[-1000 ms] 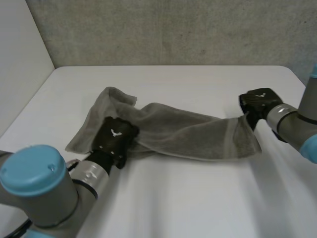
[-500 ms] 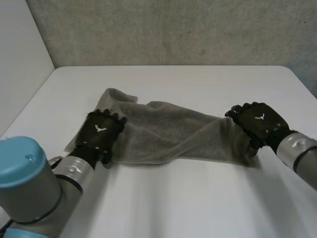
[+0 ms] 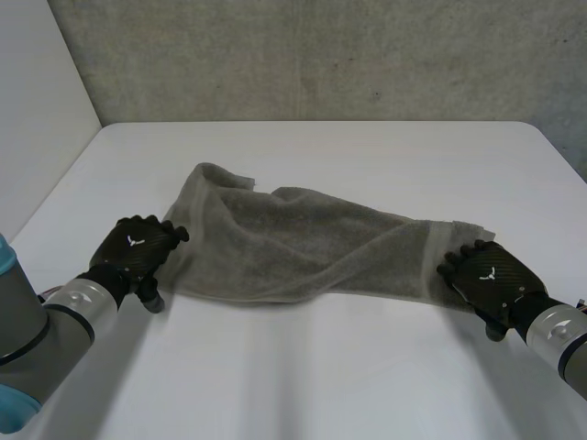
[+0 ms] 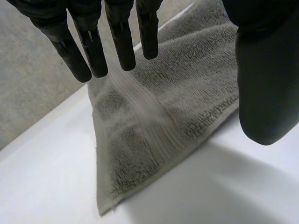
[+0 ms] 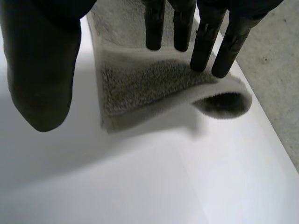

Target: Fold the towel.

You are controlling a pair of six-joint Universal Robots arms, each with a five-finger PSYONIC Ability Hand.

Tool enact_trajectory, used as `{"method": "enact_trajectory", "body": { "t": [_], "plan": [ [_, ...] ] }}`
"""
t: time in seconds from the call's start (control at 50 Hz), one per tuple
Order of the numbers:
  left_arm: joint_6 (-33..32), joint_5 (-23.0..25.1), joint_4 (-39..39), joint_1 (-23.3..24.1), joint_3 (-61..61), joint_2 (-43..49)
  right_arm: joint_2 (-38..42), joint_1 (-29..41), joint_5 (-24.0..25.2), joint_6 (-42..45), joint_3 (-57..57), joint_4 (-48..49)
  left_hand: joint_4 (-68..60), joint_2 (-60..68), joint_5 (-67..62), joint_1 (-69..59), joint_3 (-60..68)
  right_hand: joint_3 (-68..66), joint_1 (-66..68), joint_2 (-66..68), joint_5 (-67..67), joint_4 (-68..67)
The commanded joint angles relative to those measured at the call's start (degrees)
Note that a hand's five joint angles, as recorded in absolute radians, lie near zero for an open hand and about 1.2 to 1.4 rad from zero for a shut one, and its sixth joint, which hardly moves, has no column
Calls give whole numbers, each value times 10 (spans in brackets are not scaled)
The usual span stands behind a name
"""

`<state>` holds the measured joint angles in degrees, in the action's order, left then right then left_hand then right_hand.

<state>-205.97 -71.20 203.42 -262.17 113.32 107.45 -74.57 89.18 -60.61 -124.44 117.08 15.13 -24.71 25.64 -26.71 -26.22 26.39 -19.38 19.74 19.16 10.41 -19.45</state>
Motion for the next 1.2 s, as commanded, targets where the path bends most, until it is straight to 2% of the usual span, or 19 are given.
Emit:
{"method": "enact_trajectory", "body": {
  "t": [0.02,0.24,0.54,0.58,0.7,0.76,0.78,0.92,1.12,1.2],
  "plan": [
    [-8,-4,4,0,-9,31,47,-6,-14,-5,-19,25,4,-13,124,19,-20,-100,97,103,90,-100],
    [-26,-4,9,0,-10,33,90,-6,-36,-8,-62,28,4,-13,124,19,-20,-213,209,215,203,-212],
    [-26,-4,10,-1,-10,33,107,22,-45,-20,-100,27,4,-13,124,19,-20,-250,247,252,240,-249],
    [-26,-4,10,0,-9,33,109,23,-48,-21,-104,27,4,-13,124,19,-20,-280,277,283,270,-280],
    [-26,-3,9,1,-6,33,110,29,-62,-28,-119,27,4,-13,124,19,-20,-506,502,508,495,-505],
    [-26,-3,9,1,-6,32,110,28,-64,-33,-121,27,4,-13,124,19,-20,-543,539,545,533,-542],
    [-26,-3,9,1,-5,31,110,28,-65,-42,-124,27,4,-13,124,19,-20,-606,602,608,595,-605],
    [-26,-3,9,2,-1,29,109,22,-77,-99,-140,26,2,-11,122,17,-19,-606,603,608,596,-605],
    [-27,-3,16,0,-2,29,91,19,-71,-239,-165,10,0,-10,120,15,-17,-606,603,608,596,-605],
    [-27,-3,24,0,-6,30,92,19,-68,-248,-166,9,-6,-3,114,9,-10,-606,603,608,596,-605]
  ]
}}
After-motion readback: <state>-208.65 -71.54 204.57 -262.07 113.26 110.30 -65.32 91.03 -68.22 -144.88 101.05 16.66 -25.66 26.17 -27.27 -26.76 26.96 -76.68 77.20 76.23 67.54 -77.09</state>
